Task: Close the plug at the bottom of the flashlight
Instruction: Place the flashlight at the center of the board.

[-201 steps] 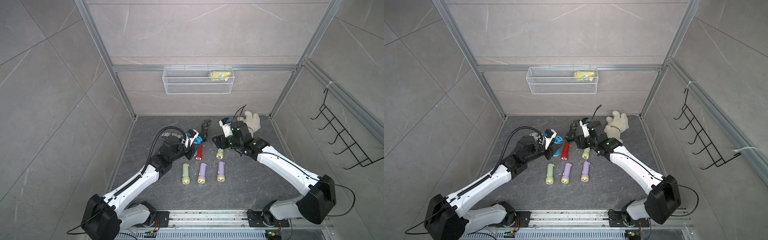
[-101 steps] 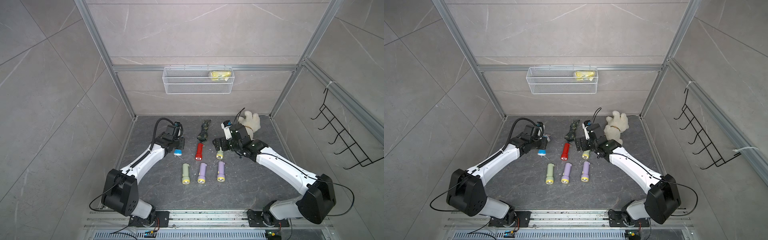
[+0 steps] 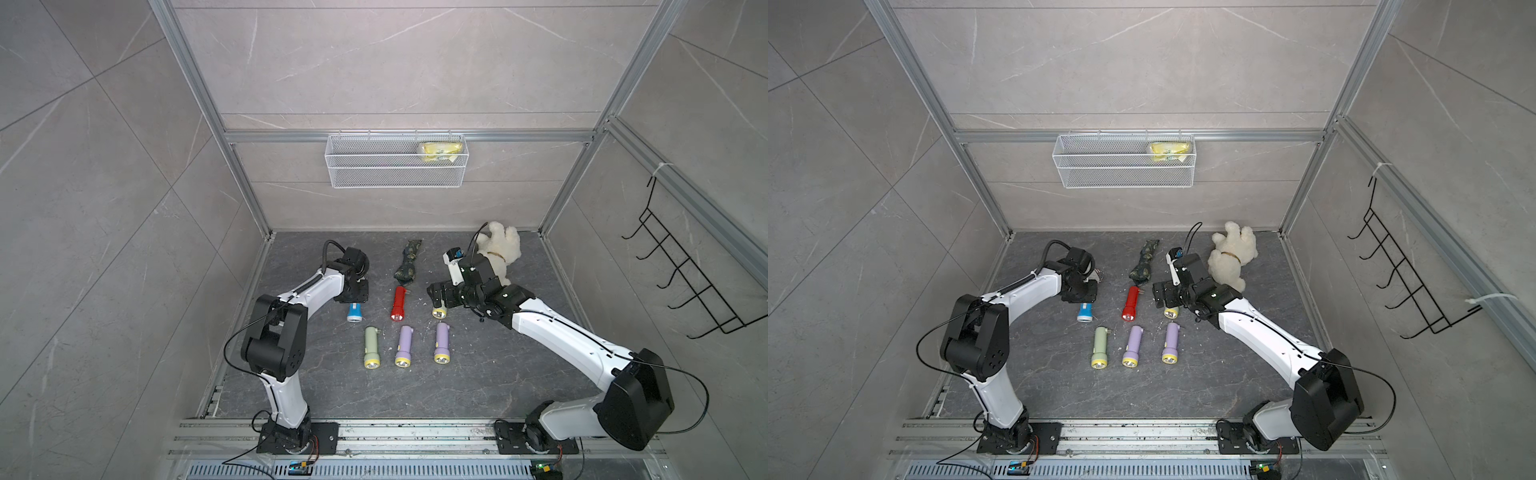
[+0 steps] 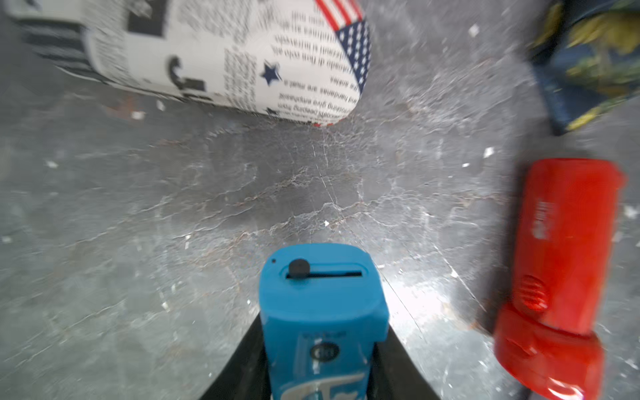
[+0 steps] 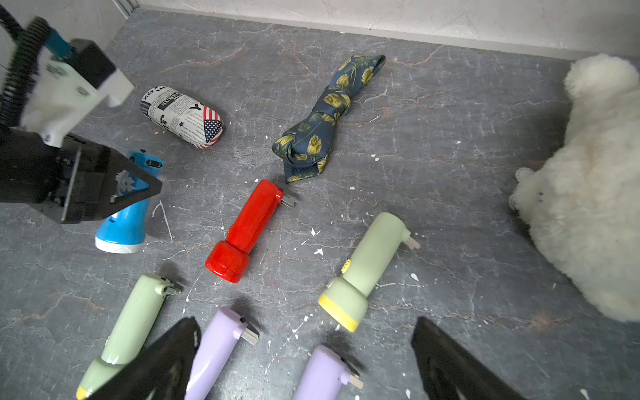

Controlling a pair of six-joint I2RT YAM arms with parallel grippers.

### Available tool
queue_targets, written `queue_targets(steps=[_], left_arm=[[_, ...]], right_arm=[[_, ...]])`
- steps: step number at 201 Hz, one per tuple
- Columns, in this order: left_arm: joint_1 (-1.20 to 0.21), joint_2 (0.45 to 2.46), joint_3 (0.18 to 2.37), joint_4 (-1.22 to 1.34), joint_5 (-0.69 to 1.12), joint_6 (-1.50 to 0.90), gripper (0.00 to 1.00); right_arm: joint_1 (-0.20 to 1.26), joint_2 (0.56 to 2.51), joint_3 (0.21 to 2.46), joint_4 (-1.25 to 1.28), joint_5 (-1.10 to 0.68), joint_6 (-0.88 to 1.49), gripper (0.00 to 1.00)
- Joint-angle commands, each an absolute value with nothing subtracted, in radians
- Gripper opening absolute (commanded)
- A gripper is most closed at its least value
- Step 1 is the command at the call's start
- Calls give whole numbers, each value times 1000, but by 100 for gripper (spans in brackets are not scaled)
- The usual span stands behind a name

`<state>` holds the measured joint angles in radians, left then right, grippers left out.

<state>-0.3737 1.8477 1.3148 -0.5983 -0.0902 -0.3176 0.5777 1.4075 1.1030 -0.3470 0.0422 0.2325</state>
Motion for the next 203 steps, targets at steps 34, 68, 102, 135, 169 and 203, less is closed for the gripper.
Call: queue_targets(steps=[34, 68, 102, 135, 169, 203], left_arm=[[-324, 1961, 1400, -628, 35, -310, 4], [-307, 2004, 1433, -654, 42, -296, 11], [-305, 2039, 1441, -669, 40, -292, 20], [-305, 2061, 1445, -673, 44, -298, 28], [-305, 2060, 1447, -675, 43, -302, 48], [-305, 2044, 1464, -695, 39, -299, 71]], right_arm=[[577, 1370, 1078, -333, 59, 218, 100], [577, 1370, 1075, -335, 63, 220, 100], [577, 1370, 1075, -333, 63, 219, 100], [577, 1367, 1068, -323, 42, 228, 100], [577, 1378, 1054, -316, 10, 245, 100], [577, 1376, 1048, -315, 5, 246, 100]])
